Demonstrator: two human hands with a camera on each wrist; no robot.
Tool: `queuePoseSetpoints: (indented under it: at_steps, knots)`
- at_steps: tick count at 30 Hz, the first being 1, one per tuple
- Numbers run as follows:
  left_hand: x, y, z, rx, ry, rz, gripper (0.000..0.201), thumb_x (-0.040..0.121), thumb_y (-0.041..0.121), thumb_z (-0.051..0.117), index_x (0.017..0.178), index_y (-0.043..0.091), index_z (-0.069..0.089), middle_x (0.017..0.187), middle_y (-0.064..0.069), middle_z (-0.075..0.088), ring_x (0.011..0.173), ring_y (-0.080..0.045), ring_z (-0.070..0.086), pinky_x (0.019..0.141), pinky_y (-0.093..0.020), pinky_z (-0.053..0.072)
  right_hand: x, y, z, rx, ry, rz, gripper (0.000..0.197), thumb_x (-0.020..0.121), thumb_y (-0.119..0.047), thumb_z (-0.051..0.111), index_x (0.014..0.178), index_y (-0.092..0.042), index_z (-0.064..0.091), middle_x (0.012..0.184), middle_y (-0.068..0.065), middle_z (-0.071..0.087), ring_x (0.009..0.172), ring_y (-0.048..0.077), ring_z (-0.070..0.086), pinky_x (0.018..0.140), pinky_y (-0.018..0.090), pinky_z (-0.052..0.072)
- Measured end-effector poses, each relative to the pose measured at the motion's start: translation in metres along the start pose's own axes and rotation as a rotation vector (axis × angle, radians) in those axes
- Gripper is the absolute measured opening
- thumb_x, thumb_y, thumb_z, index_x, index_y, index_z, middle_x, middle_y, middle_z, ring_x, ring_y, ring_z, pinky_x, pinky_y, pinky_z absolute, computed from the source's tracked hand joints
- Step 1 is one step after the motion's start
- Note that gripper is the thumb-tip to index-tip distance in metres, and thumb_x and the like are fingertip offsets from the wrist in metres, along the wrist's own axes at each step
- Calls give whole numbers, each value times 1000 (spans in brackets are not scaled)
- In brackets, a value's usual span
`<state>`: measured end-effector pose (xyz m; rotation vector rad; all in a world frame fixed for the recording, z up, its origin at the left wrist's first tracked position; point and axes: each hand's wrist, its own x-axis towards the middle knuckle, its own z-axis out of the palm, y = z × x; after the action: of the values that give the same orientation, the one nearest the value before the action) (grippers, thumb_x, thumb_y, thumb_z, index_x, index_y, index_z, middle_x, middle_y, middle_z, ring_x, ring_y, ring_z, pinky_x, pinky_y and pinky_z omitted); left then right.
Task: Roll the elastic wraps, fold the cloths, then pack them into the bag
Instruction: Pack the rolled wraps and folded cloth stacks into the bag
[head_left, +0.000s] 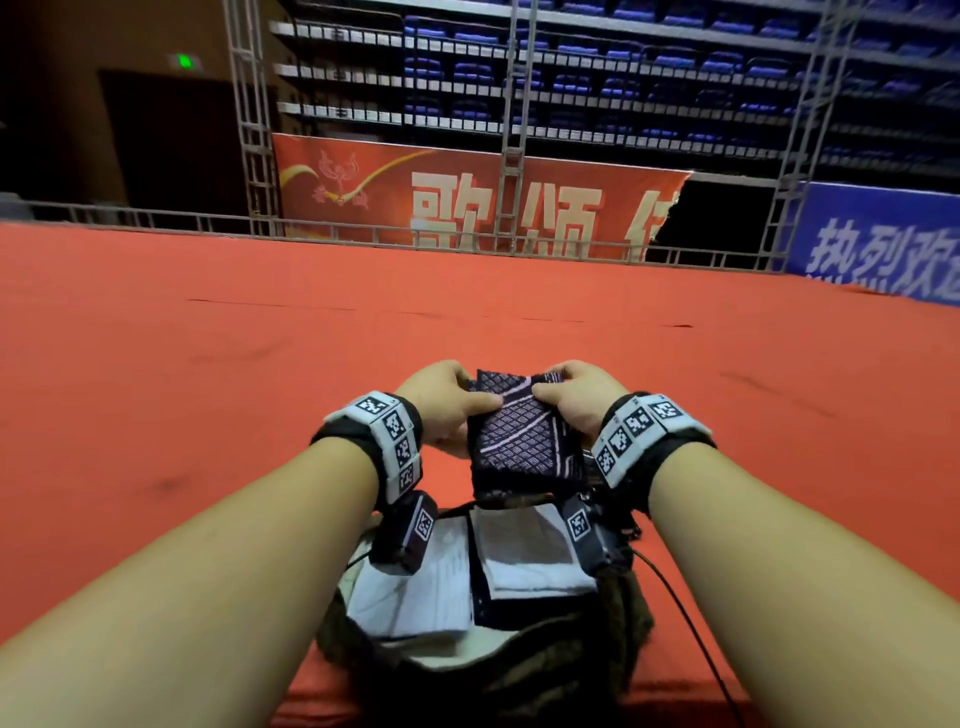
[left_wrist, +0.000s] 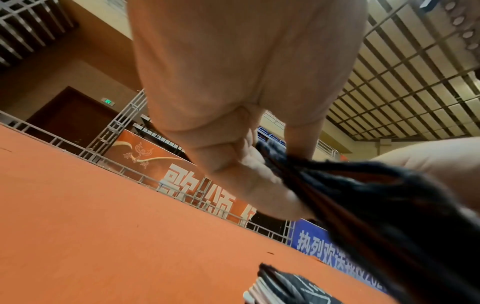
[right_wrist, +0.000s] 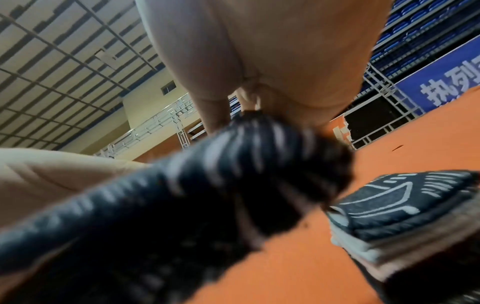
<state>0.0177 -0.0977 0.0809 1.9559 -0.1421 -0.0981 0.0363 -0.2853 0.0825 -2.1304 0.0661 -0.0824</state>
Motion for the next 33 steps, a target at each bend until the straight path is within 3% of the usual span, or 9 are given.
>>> queuePoseSetpoints:
  at_steps: [4, 9, 16, 18, 21, 23, 25, 29, 33]
  knots:
    - [-22, -12, 10, 195, -57, -70, 25, 92, 24, 75, 98, 8, 57, 88, -28, 74, 61, -37, 70, 65, -54, 62, -20, 24, 1, -204, -55, 72, 44, 87, -19, 73, 128, -11, 59, 115, 9, 67, 102, 26, 68, 94, 41, 56]
    - [-32, -36, 31, 370, -50, -83, 19, 94, 20, 70, 99, 7, 58, 88, -23, 75, 68, -39, 74, 65, -54, 62, -38, 59, 16, -313, -36, 77, 42, 89, -21, 72, 129, -17, 59, 125, 3, 65, 107, 21, 63, 93, 27, 50]
    - [-31, -40, 43, 725, -36, -89, 31, 90, 23, 69, 113, 4, 61, 101, -15, 74, 89, -35, 74, 78, -48, 62, -43, 81, 23, -229, -45, 58, 54, 87, -1, 54, 133, -30, 59, 129, 3, 63, 91, 17, 68, 84, 34, 60]
    - [-30, -39, 45, 760, -59, -107, 42, 90, 24, 70, 124, 6, 53, 106, -13, 71, 89, -32, 74, 78, -46, 62, -42, 84, 24, -226, -47, 40, 57, 87, 2, 51, 133, -31, 59, 133, 3, 62, 95, 18, 67, 83, 32, 59]
    - [-30, -38, 49, 781, -112, -106, 82, 85, 28, 77, 152, 19, 30, 124, -11, 63, 98, -30, 71, 79, -38, 61, -43, 87, 22, -240, -72, 7, 63, 87, 8, 51, 136, -30, 59, 138, -2, 60, 102, 15, 64, 74, 21, 54]
    - [-34, -37, 53, 896, -129, -51, 93, 79, 39, 81, 155, 28, 29, 144, -9, 46, 115, -30, 62, 86, -36, 55, -47, 88, 21, -260, -94, -14, 67, 87, 12, 47, 139, -28, 58, 142, -4, 58, 115, 14, 61, 81, 18, 50]
    - [-38, -36, 59, 988, -219, 24, 88, 75, 49, 83, 150, 28, 41, 149, -2, 39, 126, -29, 55, 100, -38, 50, -51, 89, 23, -301, -119, -21, 69, 86, 12, 42, 142, -25, 56, 144, -3, 57, 126, 15, 57, 92, 20, 48]
    - [-44, -35, 73, 1138, -402, 70, 60, 82, 49, 78, 131, 18, 63, 126, -5, 67, 114, -28, 63, 96, -35, 52, -50, 95, 31, -329, -141, -52, 58, 87, 4, 44, 136, -22, 62, 140, -2, 61, 127, 14, 57, 107, 26, 44]
    - [-45, -41, 80, 1188, -403, 80, 60, 82, 48, 78, 132, 18, 62, 125, -7, 68, 113, -29, 64, 91, -33, 50, -53, 102, 37, -565, -293, -113, 56, 92, 0, 44, 136, -27, 63, 147, -3, 54, 135, 18, 50, 111, 26, 38]
